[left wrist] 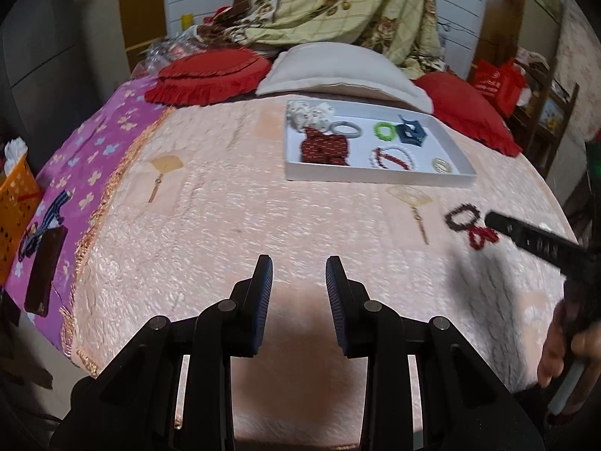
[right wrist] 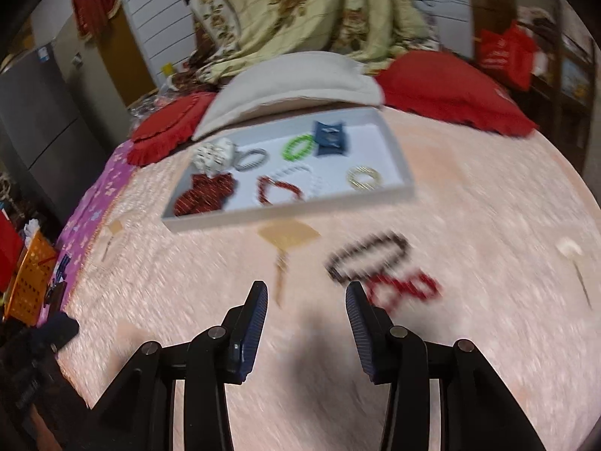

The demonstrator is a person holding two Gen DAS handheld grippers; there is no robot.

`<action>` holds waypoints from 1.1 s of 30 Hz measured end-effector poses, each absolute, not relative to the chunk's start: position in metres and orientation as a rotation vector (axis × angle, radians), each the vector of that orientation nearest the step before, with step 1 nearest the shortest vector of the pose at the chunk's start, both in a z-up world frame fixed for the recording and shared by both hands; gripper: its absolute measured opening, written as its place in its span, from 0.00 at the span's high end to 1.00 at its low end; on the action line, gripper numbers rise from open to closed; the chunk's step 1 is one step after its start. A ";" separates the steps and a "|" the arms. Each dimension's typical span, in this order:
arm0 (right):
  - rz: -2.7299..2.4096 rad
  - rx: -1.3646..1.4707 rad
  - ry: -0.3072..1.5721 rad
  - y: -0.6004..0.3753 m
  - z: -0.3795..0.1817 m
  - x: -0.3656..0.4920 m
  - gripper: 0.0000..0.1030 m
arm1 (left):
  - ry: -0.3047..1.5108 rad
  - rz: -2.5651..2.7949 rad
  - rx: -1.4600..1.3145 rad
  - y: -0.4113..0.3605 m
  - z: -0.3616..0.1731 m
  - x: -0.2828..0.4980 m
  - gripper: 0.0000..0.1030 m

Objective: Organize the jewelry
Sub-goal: 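Reach the right tool to the large red bead bracelet and grasp it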

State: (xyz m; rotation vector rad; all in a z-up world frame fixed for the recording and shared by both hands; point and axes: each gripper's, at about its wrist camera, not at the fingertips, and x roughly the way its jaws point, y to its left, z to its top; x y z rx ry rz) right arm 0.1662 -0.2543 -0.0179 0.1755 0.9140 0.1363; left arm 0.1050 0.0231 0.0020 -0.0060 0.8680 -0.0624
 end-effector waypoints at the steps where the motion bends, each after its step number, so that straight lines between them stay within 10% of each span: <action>1: 0.121 0.184 0.919 -0.259 -0.020 0.159 0.60 | 0.864 -0.067 0.005 0.019 0.004 0.101 0.72; 33: 0.041 0.181 0.921 -0.288 -0.027 0.113 0.59 | 0.929 -0.089 0.136 -0.024 -0.002 0.079 0.72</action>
